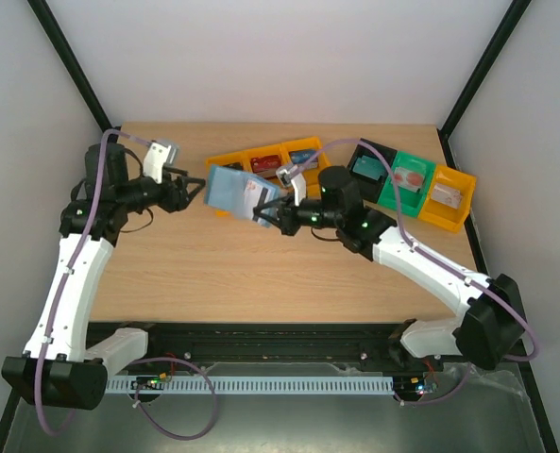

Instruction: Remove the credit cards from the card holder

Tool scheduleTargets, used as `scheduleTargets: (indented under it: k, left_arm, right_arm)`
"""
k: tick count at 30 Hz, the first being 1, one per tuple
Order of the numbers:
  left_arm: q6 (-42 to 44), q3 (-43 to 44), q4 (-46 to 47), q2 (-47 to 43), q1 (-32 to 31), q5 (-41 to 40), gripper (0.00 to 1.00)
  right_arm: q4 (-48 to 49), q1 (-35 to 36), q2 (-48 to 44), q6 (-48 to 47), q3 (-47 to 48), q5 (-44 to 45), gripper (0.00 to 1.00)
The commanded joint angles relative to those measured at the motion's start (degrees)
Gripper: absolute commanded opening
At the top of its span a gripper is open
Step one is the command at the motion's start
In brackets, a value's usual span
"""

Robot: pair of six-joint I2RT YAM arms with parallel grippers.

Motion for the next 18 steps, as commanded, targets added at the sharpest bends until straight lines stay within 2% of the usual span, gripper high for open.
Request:
scheduleTargets:
  k: [1,3,5,8,10,11,15,18]
  left_arm:
    - [-3.7,-0.1,4.1,-1.4,1.9,-17.9,0.62]
    - [-3.6,0.3,4.0,-1.5,2.0,-16.6,0.62]
    - [-4.2,-0.2,3.9,-1.5,1.9,-9.3,0.58]
    - [-6.0,-2.1,4.9,-1.3,0.1,3.2,0.46]
    - [-6.9,-3.0,5.3,-1.2,-1.9,7.8,0.41]
    - [-7.3,-3.5,5.5,-1.0,-2.7,9.3,0.39]
    - [-10.0,-6.5,7.7,-0.3,-5.6,12.0,0.37]
    - [-13.3,-10.2,10.9,0.0,-6.6,14.1,0.39]
  right_arm:
    - [-18.7,-0.1,4.0,1.6,8.8,28.8,0.02]
    - [-28.8,0.4,8.4,5.1,14.2,42.1,0.02]
    - [-34.6,1.9,12.3,4.7,18.0,48.6,0.02]
    - [-35.0,4.5,14.6,4.5,20.3,48.5,0.02]
    - [-34.4,6.5,15.6,4.3,22.0,47.9,0.02]
    - [-33.9,7.2,16.0,3.4,22.7,46.3,0.02]
    - [-25.3,7.9,15.8,1.3,21.3,26.6,0.02]
    - [-20.0,7.9,15.1,1.8,19.8,17.9,0.02]
